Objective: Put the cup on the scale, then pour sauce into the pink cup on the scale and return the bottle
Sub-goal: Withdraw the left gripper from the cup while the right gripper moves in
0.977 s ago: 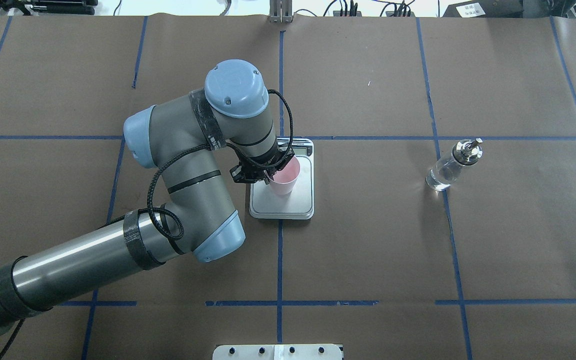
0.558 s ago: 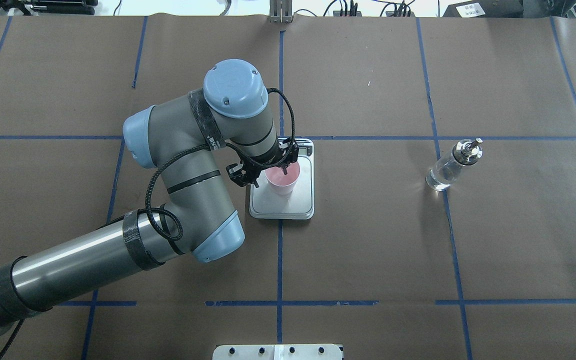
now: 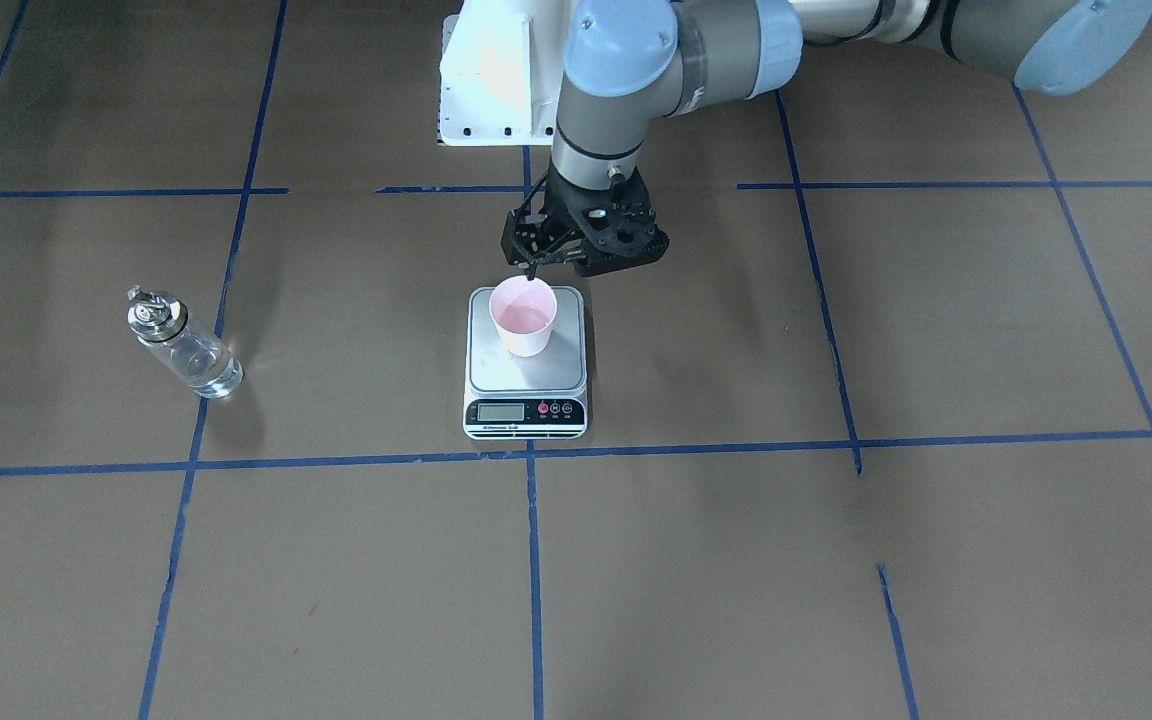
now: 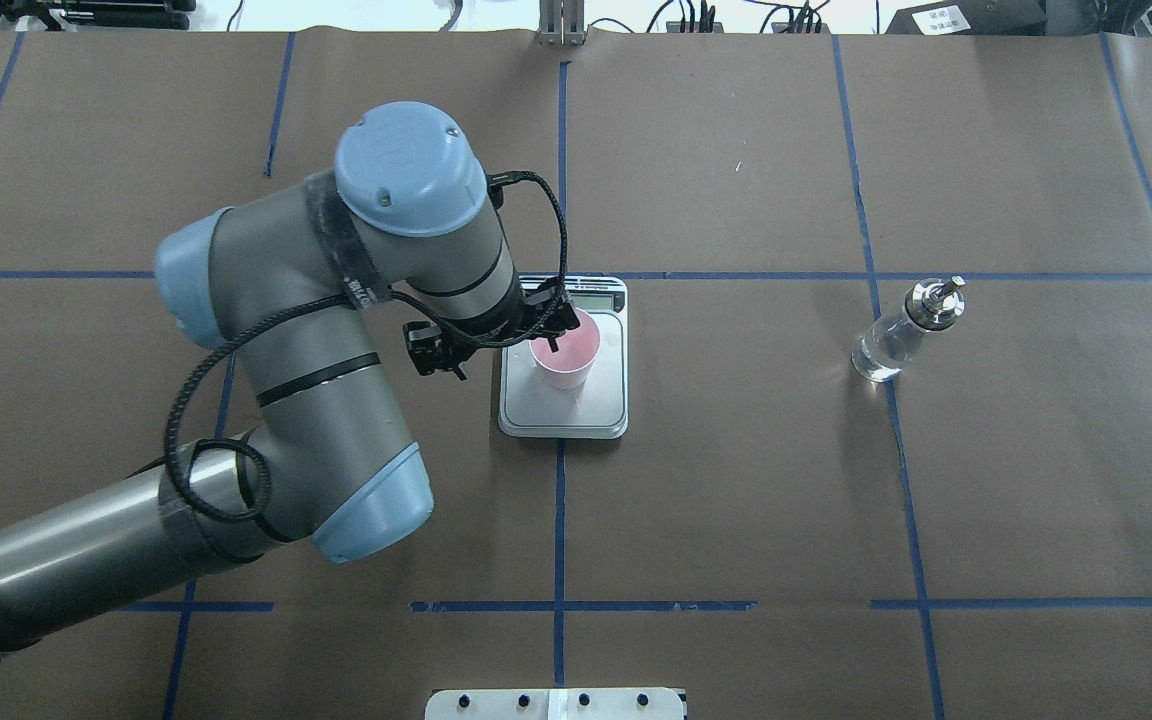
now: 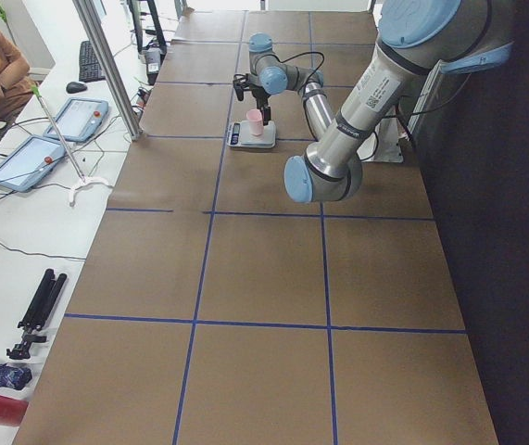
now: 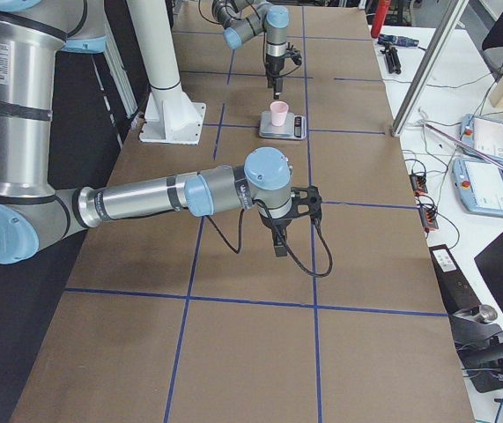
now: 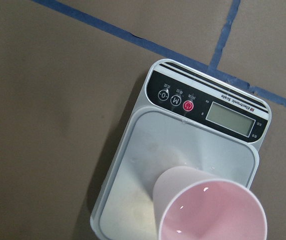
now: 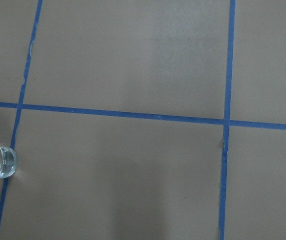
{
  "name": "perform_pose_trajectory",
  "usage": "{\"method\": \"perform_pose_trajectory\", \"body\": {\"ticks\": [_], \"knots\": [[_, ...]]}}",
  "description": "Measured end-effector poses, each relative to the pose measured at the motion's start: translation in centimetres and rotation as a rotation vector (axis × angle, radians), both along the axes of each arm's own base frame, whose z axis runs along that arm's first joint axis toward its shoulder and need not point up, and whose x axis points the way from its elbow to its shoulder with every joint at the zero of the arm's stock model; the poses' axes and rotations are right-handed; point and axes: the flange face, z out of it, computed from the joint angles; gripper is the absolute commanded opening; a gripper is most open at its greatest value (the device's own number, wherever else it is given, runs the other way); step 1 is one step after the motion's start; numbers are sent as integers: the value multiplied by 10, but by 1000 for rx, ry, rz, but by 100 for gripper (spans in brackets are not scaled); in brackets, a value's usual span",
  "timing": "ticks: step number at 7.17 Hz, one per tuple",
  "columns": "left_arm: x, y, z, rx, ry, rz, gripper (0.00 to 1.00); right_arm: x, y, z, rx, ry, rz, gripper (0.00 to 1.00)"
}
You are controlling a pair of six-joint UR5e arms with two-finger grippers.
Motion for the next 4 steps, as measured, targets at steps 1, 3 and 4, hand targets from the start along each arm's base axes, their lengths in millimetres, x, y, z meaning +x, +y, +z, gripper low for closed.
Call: {"method": "perform_pose_trajectory", "body": {"ticks": [1,3,4], "knots": [[-28,6,6,50,5,20,100,-1,11,-14,-20,-10,31,100],[-82,5,25,138,7,34,100,-25,38,-64,-89,-37,96,100],[-107,2,35,181,-3,43,100,-51,49,-95,-120,-39,116,100]]}}
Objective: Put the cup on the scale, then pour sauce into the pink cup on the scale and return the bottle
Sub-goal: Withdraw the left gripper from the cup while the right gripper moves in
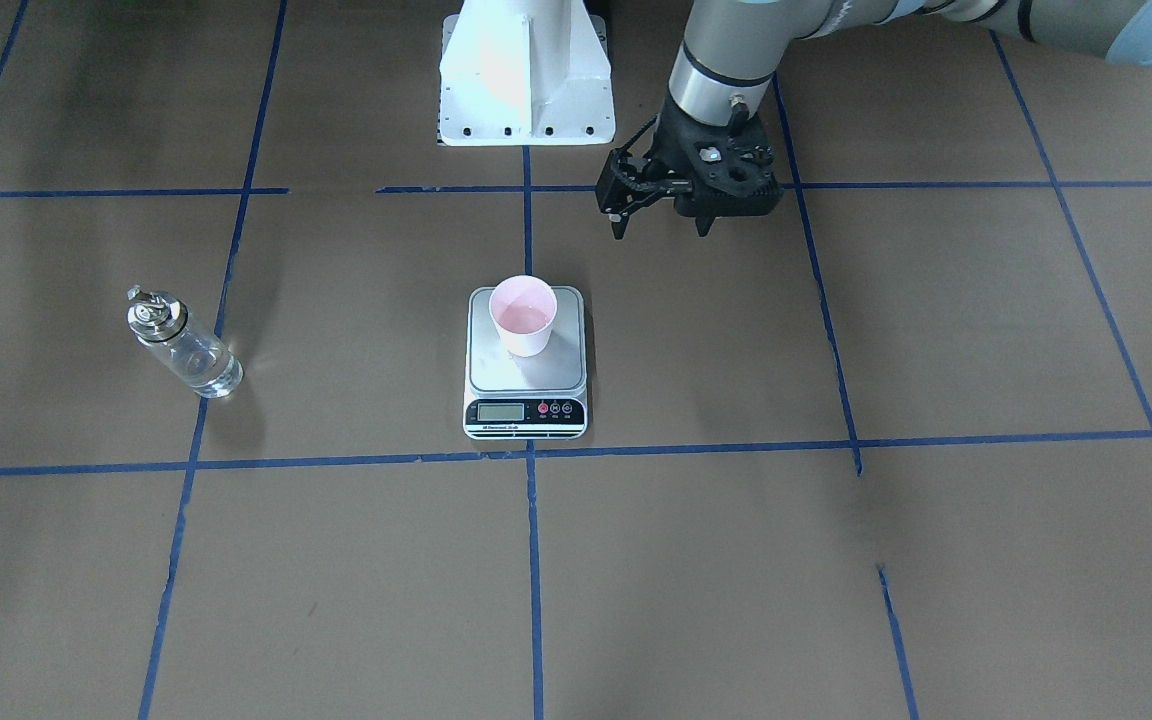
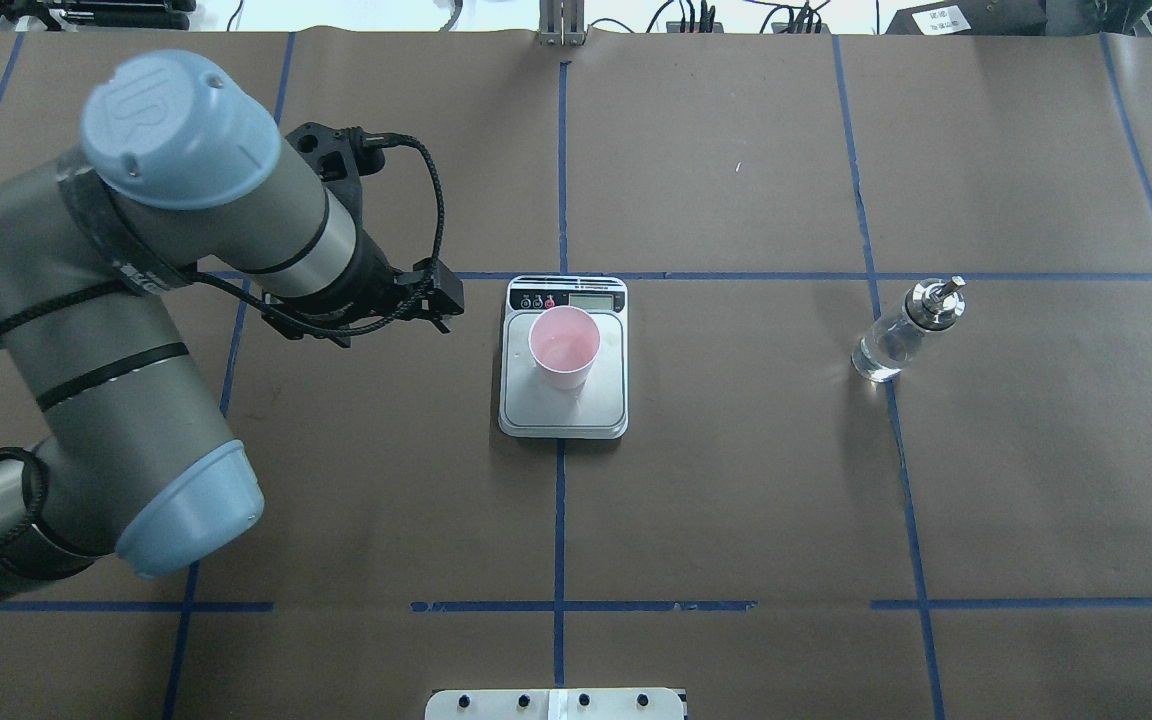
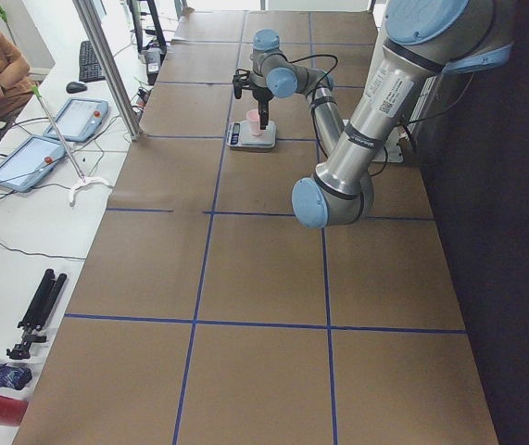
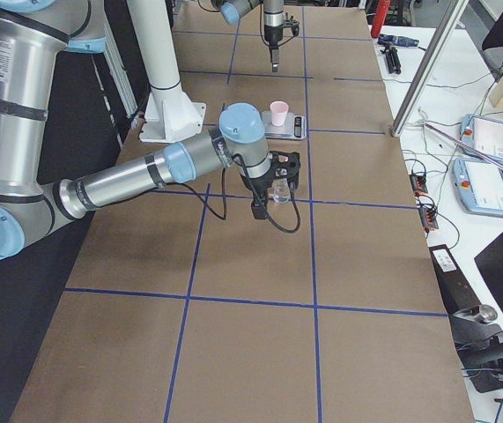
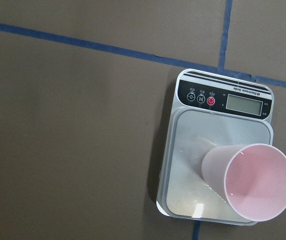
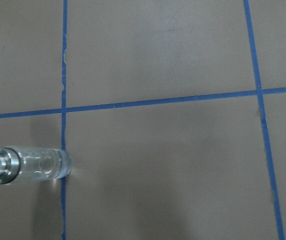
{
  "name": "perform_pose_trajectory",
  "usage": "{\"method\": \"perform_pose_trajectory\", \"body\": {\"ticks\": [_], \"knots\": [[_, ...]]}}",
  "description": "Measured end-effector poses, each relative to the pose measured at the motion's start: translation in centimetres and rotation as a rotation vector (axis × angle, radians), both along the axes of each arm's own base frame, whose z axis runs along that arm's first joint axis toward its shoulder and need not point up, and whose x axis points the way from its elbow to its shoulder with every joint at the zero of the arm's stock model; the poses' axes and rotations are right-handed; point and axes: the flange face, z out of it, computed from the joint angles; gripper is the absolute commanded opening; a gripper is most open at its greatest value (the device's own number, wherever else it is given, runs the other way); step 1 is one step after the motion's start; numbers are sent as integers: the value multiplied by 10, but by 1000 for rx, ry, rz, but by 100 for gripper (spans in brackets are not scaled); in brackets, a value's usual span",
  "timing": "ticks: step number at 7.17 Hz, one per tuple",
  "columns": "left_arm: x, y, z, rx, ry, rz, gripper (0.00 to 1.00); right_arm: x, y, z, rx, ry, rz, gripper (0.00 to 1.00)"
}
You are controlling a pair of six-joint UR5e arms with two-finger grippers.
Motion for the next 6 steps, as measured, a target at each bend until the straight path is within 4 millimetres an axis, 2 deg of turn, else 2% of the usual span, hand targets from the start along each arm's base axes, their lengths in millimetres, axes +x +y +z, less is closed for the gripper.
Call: {"method": "perform_pose_trajectory", "body": {"ticks": [2,3,5,6], "knots": [[-45,-7,14,100,-45,50,100,-58,23,-57,-27,4,36,100],[-70,-7,28,137,-64,75,100,-85,34,-80,-10,-7,54,100],[-122,-10,58,201,-103,95,100,-136,53,-105,51,-3,88,100],[-150,-17,76,245,-137,108,100,-174,67,-110,82,30,115,100]]}}
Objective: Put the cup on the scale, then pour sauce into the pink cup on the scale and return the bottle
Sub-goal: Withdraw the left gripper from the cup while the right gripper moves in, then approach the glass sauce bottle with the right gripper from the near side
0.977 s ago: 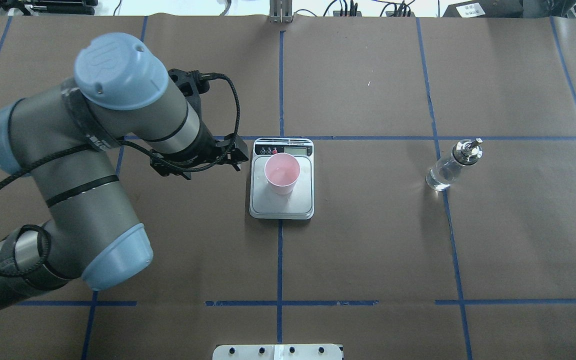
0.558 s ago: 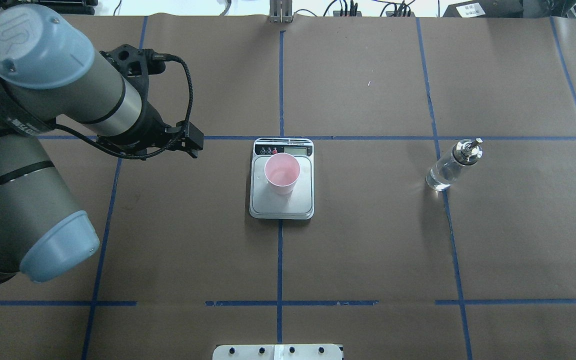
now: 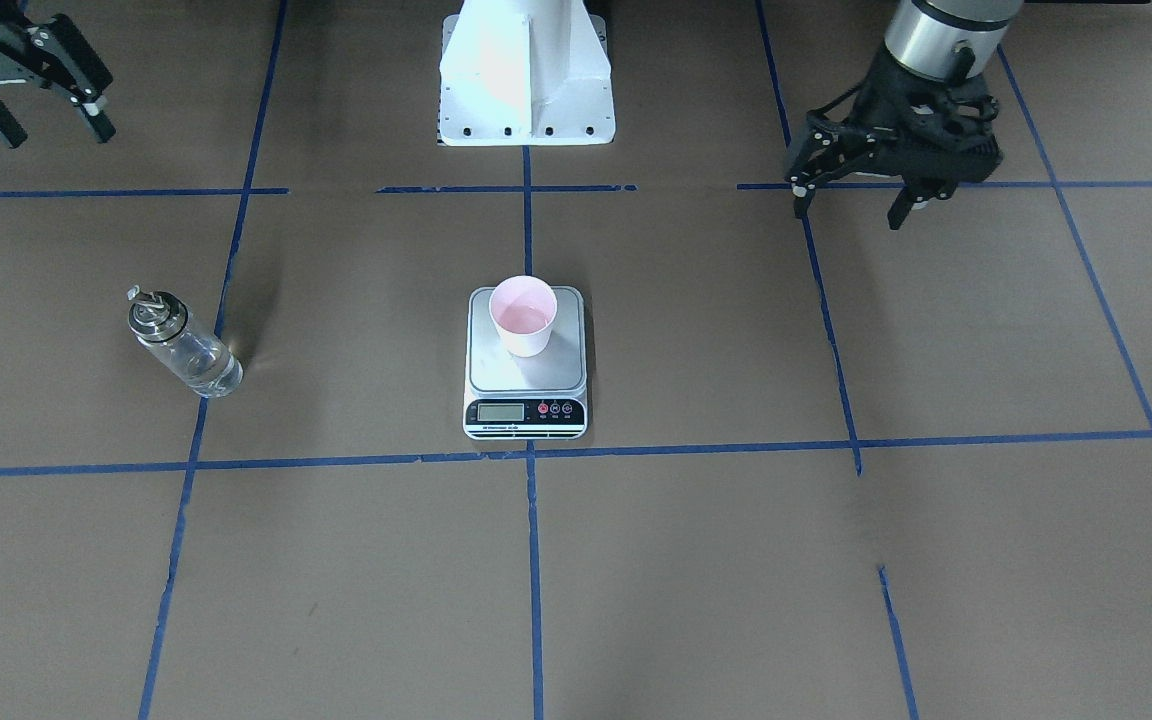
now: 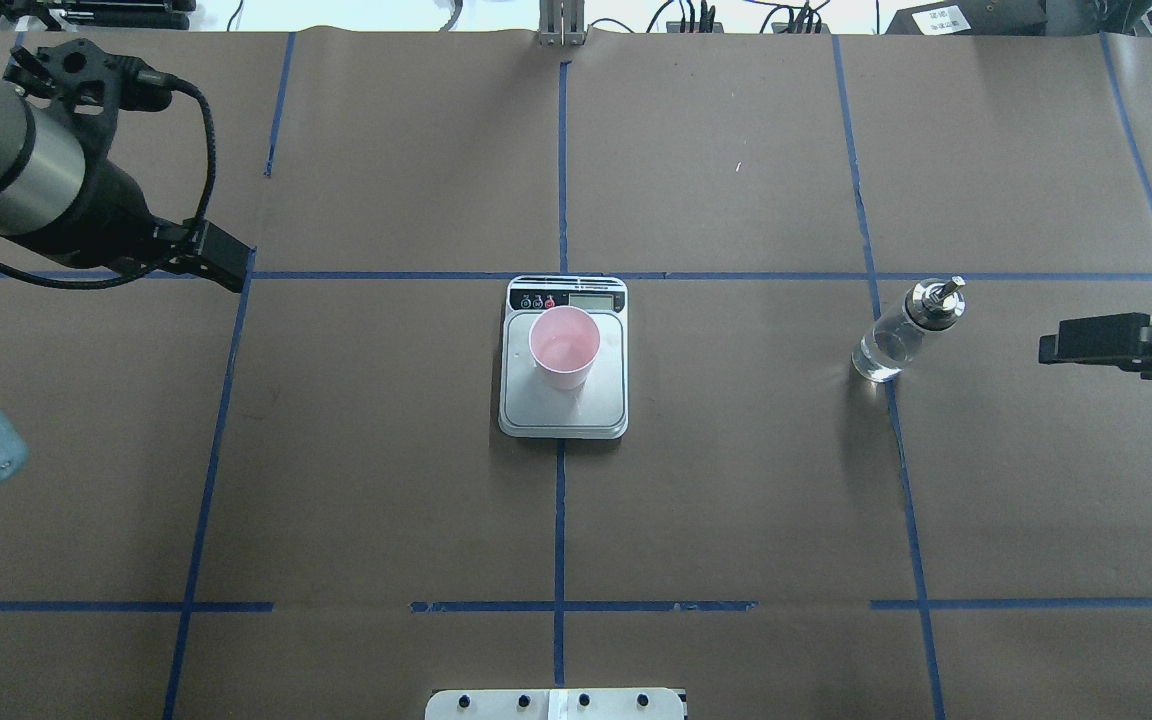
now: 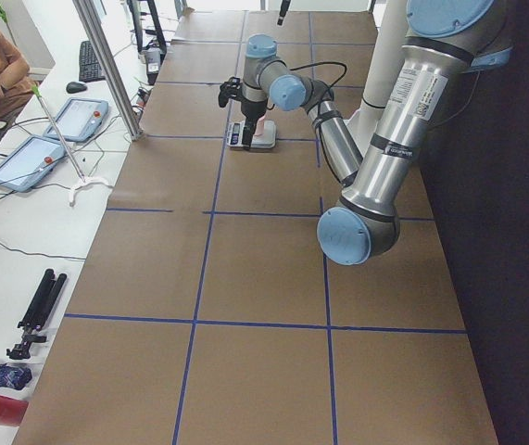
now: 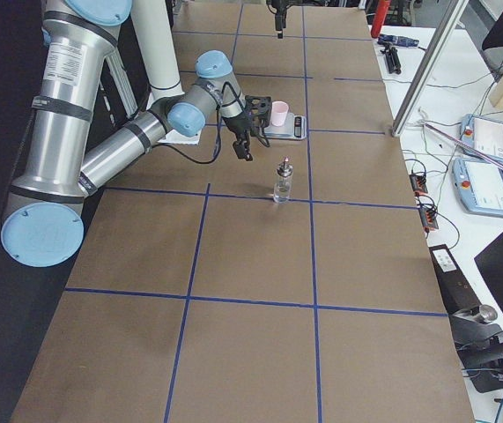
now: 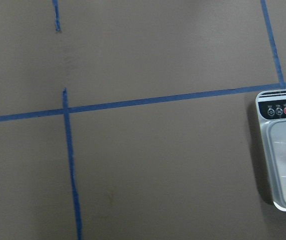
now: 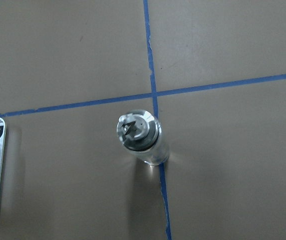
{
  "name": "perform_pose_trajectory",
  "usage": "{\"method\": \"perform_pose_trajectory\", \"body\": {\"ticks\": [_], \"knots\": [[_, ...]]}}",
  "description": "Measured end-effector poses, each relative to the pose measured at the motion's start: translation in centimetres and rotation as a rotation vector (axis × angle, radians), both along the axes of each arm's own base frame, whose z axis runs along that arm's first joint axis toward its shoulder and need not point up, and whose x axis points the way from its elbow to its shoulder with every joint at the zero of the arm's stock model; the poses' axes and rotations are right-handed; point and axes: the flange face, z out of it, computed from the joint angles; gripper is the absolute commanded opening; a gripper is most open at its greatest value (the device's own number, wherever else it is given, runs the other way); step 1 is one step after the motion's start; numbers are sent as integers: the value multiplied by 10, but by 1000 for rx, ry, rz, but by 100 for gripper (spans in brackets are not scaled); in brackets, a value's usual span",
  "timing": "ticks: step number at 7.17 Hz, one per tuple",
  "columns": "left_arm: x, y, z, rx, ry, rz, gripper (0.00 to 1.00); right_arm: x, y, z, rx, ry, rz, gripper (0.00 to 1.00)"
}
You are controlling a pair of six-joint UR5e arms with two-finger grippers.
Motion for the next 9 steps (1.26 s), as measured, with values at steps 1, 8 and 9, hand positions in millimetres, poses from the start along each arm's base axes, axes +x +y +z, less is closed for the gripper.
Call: {"method": "perform_pose_trajectory", "body": {"ticks": [1,8,9], "knots": [[-32,-9,20,63,-46,28,100,-40,19,-2,46,39,34,100],[-147,-76,138,217,-122,115,100,-102,88,105,401,68,215,100],[-159,-86,151,225,-122,114,100,-107,91,116,442,90,241,100]]}}
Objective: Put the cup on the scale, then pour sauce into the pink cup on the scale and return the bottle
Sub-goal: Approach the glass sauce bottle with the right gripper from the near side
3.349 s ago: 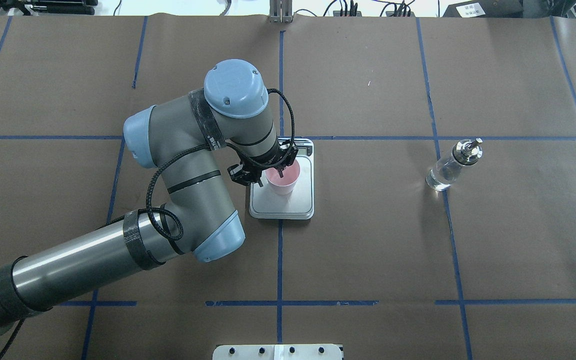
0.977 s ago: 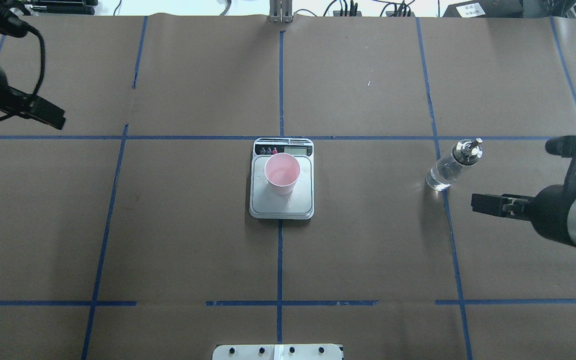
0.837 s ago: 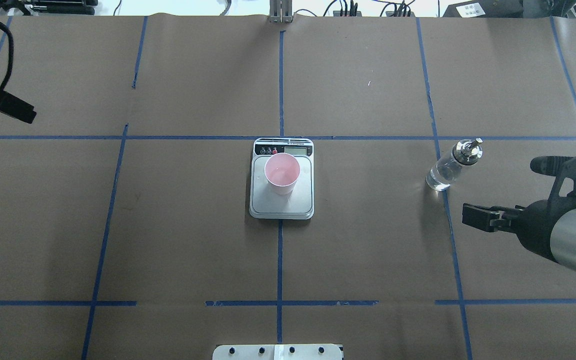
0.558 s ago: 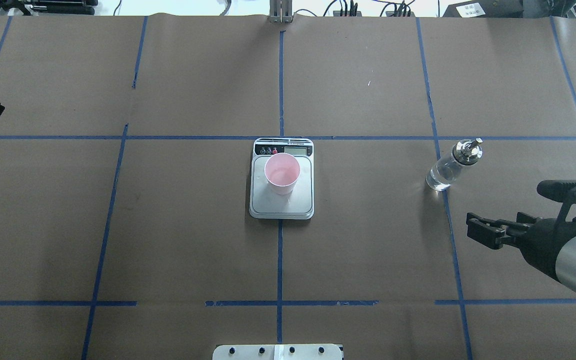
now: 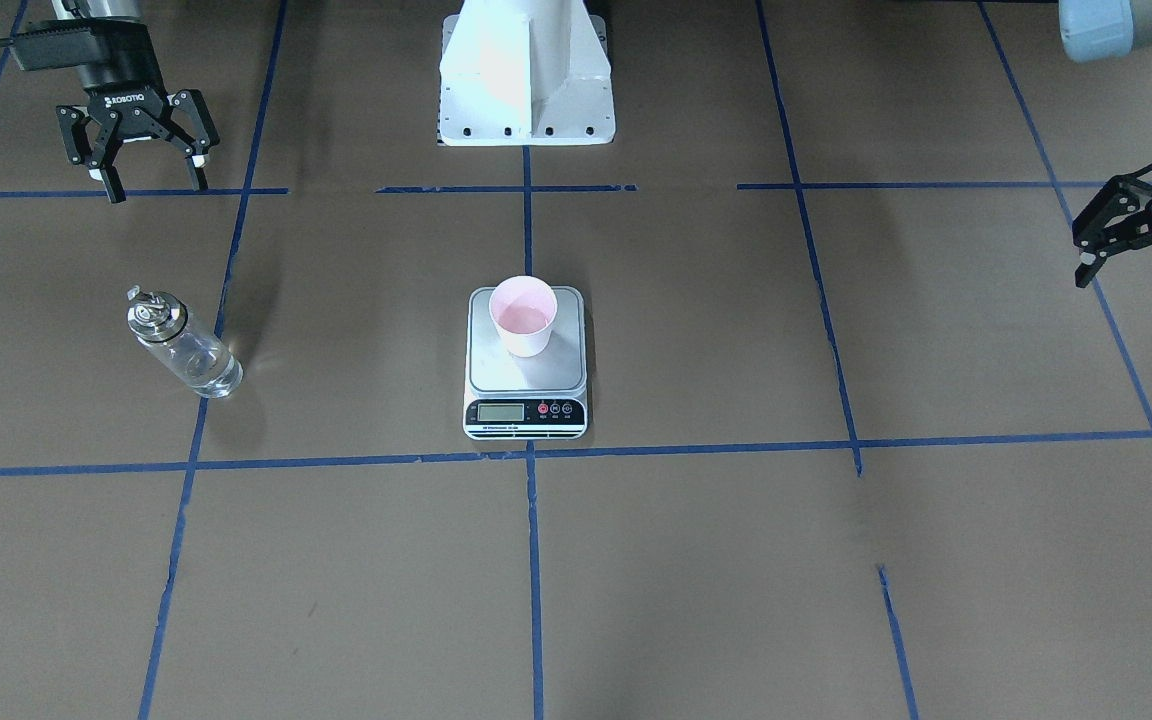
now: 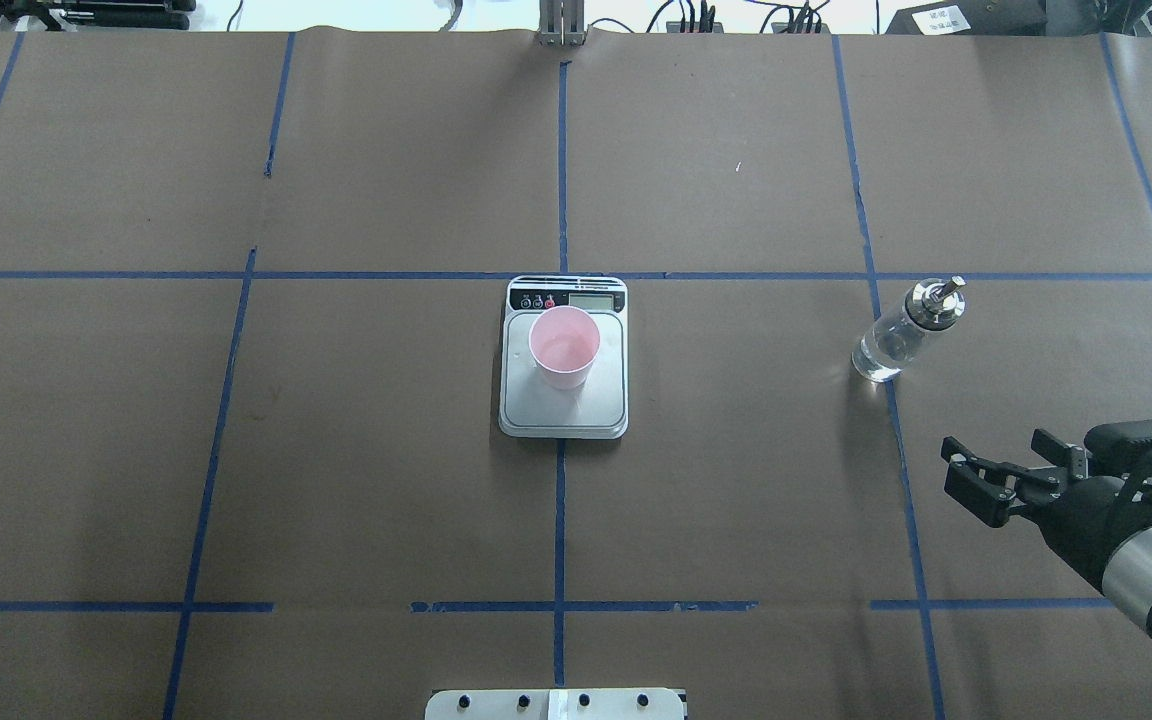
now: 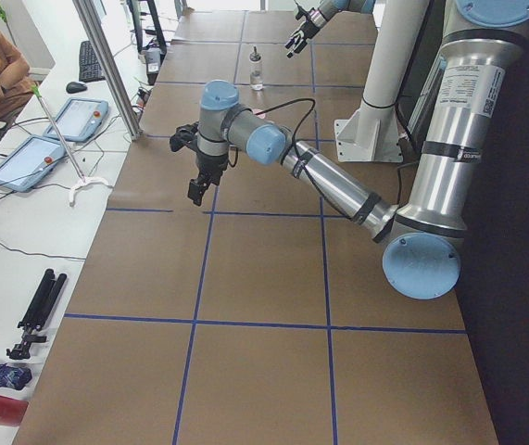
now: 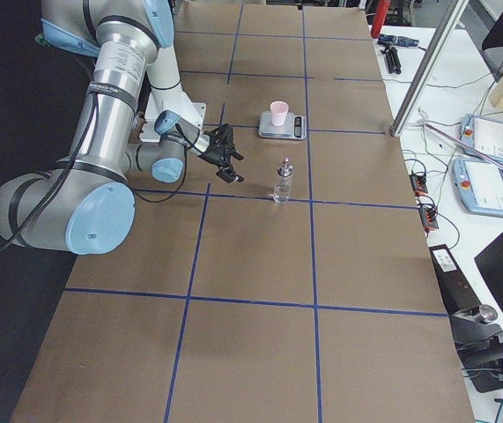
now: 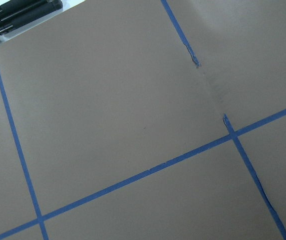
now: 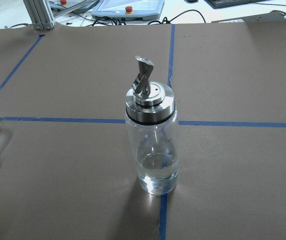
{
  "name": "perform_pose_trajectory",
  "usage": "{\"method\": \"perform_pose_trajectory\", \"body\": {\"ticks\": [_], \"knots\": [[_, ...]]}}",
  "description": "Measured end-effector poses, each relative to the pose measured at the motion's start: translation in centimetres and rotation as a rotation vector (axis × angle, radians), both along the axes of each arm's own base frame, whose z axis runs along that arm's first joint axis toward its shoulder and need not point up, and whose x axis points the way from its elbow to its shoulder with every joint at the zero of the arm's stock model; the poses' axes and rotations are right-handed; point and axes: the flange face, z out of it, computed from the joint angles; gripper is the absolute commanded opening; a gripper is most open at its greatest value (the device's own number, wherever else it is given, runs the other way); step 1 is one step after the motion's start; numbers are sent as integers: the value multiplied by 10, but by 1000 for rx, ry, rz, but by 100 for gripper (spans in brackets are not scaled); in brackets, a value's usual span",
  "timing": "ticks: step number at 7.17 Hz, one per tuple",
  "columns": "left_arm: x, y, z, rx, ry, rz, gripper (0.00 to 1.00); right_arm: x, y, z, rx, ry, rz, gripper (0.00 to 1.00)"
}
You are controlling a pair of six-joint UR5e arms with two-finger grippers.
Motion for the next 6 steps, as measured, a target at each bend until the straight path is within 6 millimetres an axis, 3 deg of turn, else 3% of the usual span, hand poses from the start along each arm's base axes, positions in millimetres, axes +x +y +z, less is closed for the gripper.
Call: {"method": "perform_pose_trajectory", "body": {"ticks": [2,5,6], "knots": [[-33,-13,29,26,-31,6,100,-10,6,25,93,62,72,100],[-52,-22,88,-54,-72,-2,100,-26,9,44,181,60,149,100],[-55,-22,98,-71,-77,-5,100,-35,9,54,199,43,171,100]]}}
